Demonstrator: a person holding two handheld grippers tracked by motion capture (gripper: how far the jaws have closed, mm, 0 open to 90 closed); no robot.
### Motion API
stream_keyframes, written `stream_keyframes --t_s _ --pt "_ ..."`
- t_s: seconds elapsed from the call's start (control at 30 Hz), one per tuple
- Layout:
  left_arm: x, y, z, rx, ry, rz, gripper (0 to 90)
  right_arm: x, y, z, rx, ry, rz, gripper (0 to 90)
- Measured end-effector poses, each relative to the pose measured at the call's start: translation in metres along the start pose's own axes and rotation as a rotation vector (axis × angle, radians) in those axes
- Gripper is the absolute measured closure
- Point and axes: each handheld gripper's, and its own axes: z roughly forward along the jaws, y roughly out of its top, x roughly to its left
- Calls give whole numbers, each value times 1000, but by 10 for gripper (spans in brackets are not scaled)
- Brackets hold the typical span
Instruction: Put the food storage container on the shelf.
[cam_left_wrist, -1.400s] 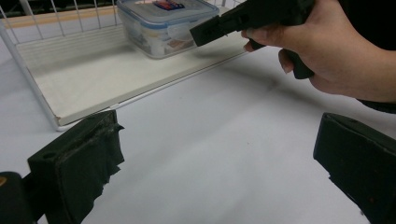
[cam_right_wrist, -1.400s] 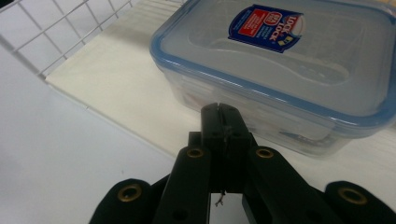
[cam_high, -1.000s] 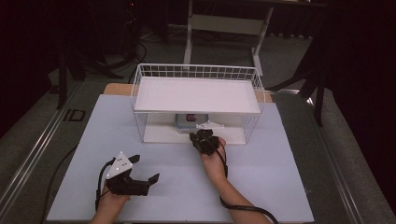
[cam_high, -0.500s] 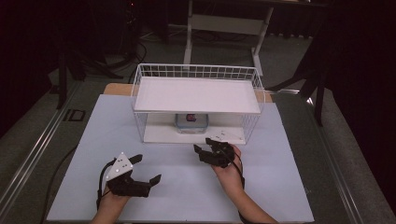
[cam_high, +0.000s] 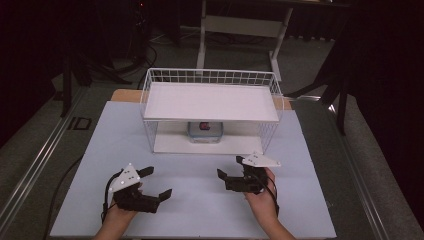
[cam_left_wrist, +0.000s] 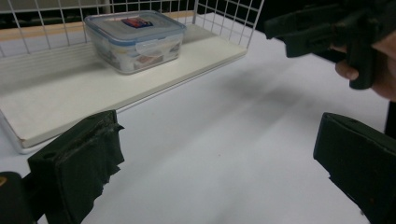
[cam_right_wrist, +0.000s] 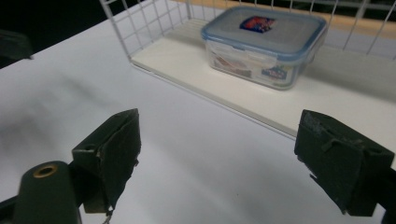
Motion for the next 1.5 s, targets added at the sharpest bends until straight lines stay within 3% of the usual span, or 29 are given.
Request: stream_keyframes --t_s 0.1,0.3,0.5,0.63,0.73,0.83,0.93,1.13,1.27,1.5 --pt "0 1 0 0 6 10 18 2 -3 -9 -6 11 -35 146" --pt "-2 9 -9 -11 12 24 18 2 -9 -25 -15 17 -22 146" --pt "-4 2 -15 1 18 27 18 -5 -17 -35 -6 7 -25 143" --pt "-6 -4 -19 1 25 50 18 -12 -25 -43 4 -26 -30 141" --pt "-4 -9 -20 -9 27 41 18 -18 -30 -47 7 -47 -34 142" --pt "-2 -12 -18 -8 32 32 18 -22 -34 -46 12 -67 -60 142" --pt "-2 -12 -17 -7 37 43 18 -28 -37 -44 14 -59 -32 145" --pt "-1 -15 -12 16 32 32 18 -32 -38 -42 8 -69 -38 155" --pt "-2 -15 -11 15 26 32 18 -31 -39 -38 20 -39 -34 156" --pt "-3 -14 -12 13 29 51 18 -33 -41 -36 22 -28 -25 156"
